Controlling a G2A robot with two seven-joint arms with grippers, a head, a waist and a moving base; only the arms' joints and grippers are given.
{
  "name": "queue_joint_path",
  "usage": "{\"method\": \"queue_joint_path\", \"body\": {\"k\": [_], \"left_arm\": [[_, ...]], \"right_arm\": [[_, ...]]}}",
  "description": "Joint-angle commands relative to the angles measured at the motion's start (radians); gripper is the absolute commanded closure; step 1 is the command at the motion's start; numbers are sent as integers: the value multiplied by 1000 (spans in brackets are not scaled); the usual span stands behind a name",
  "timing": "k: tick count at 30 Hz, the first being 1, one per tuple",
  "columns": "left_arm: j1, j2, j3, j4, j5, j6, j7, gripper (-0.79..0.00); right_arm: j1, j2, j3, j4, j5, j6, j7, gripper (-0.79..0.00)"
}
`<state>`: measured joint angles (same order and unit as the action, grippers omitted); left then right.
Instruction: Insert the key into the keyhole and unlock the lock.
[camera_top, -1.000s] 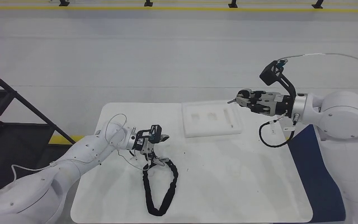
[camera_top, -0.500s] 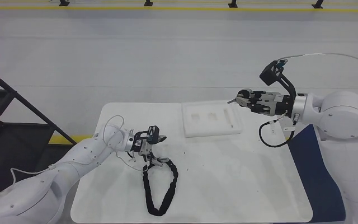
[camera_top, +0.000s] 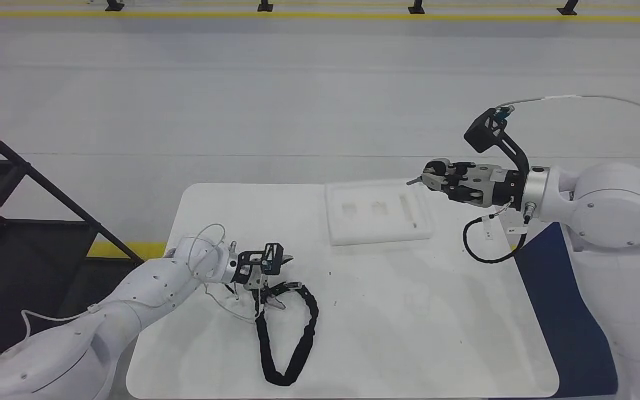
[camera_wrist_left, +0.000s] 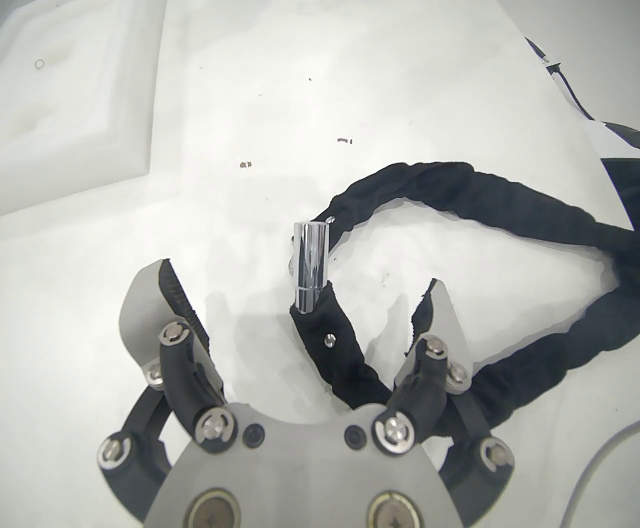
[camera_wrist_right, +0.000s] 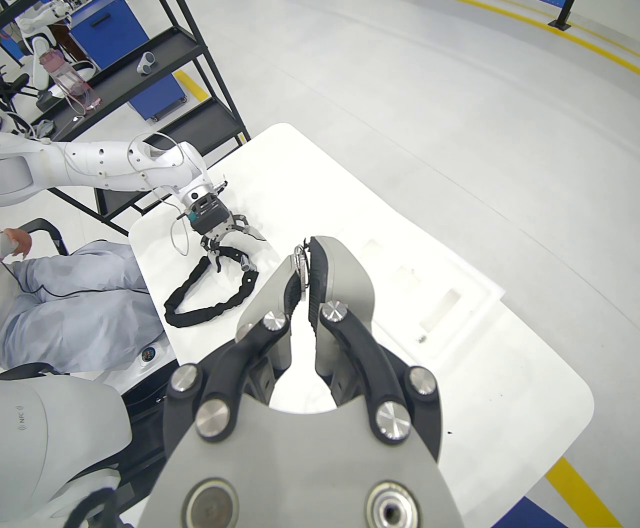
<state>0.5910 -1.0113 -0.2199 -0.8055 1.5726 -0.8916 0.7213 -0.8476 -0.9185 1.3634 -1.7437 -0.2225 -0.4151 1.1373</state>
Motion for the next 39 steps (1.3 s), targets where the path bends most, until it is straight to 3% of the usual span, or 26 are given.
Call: {"method": "queue_joint_path", "body": {"k": [1, 4, 8, 10, 12, 14, 15, 27, 39], "left_arm": [[1, -3, -3, 1, 10, 8, -5, -785], [6, -8, -3, -3, 30, 13, -12, -785], [16, -14, -6, 1, 46, 19, -12, -640], [19, -16, -8, 5, 52, 18, -8, -385], [21, -18, -11, 8, 59, 18, -7, -317], [23, -19, -14, 12, 65, 18, -7, -166], [24, -20, -15, 16, 68, 17, -10, 0], [26, -21, -41, -6, 88, -5, 3, 0], [13, 24, -107, -157, 74, -86, 95, 0]], "right_arm": [[0, 0, 0, 0, 0, 0, 0, 0], [0, 0, 0, 0, 0, 0, 0, 0], [0, 0, 0, 0, 0, 0, 0, 0], [0, 0, 0, 0, 0, 0, 0, 0], [0, 0, 0, 0, 0, 0, 0, 0], [0, 0, 0, 0, 0, 0, 0, 0], [0, 0, 0, 0, 0, 0, 0, 0], [0, 0, 0, 0, 0, 0, 0, 0], [0, 0, 0, 0, 0, 0, 0, 0]]}}
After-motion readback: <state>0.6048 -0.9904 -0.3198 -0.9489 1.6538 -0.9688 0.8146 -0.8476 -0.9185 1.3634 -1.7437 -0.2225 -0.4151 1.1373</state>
